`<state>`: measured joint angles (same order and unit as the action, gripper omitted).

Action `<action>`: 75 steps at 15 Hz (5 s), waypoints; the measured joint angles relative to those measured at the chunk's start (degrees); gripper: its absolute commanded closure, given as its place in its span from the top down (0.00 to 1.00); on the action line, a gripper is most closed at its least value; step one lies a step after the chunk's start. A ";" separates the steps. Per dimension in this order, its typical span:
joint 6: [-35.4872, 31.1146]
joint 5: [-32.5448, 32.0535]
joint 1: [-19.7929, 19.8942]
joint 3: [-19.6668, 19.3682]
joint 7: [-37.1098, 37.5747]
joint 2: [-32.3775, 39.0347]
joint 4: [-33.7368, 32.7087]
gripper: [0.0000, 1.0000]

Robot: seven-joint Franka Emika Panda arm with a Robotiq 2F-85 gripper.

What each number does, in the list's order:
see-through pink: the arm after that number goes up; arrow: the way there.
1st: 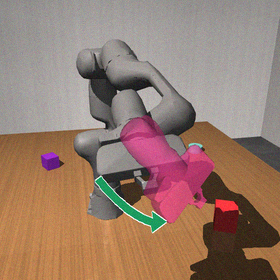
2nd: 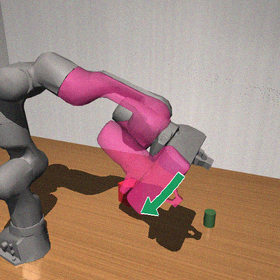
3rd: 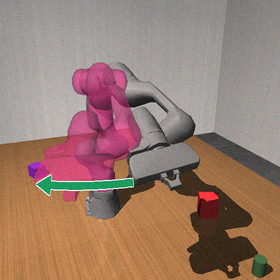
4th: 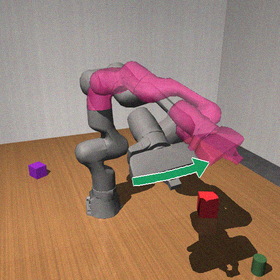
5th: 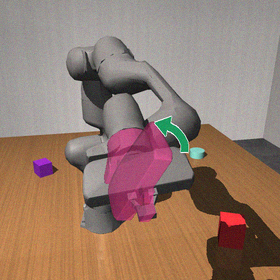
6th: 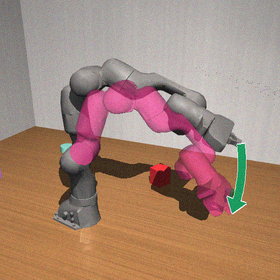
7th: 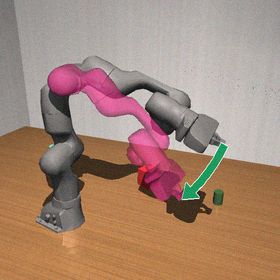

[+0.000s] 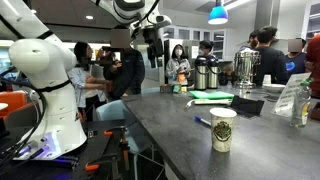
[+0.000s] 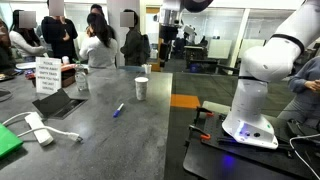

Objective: Put the blue marker inside the cup

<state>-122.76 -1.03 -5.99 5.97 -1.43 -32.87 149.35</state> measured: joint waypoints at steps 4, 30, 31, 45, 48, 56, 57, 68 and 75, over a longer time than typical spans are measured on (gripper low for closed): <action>0.00 0.00 0.00 0.00 0.00 0.00 0.00 1.00; -9.73 -0.55 1.06 1.41 65.07 51.01 -33.75 1.00; -10.16 1.65 0.30 0.90 66.46 52.67 -34.83 1.00; -26.46 6.66 -7.11 -7.38 71.02 65.67 -36.29 0.98; -26.96 6.66 -8.03 -8.10 71.02 67.12 -36.83 0.96; -26.96 6.70 -9.12 -8.97 71.27 71.07 -39.44 0.32; -26.92 6.70 -9.14 -9.09 71.27 71.14 -39.82 0.23; -26.55 10.06 -7.73 -7.07 66.34 68.58 -41.52 0.06; -8.14 29.06 2.29 0.38 48.92 53.40 -39.93 0.06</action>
<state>-130.89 28.02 -3.71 6.35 47.49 20.52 109.42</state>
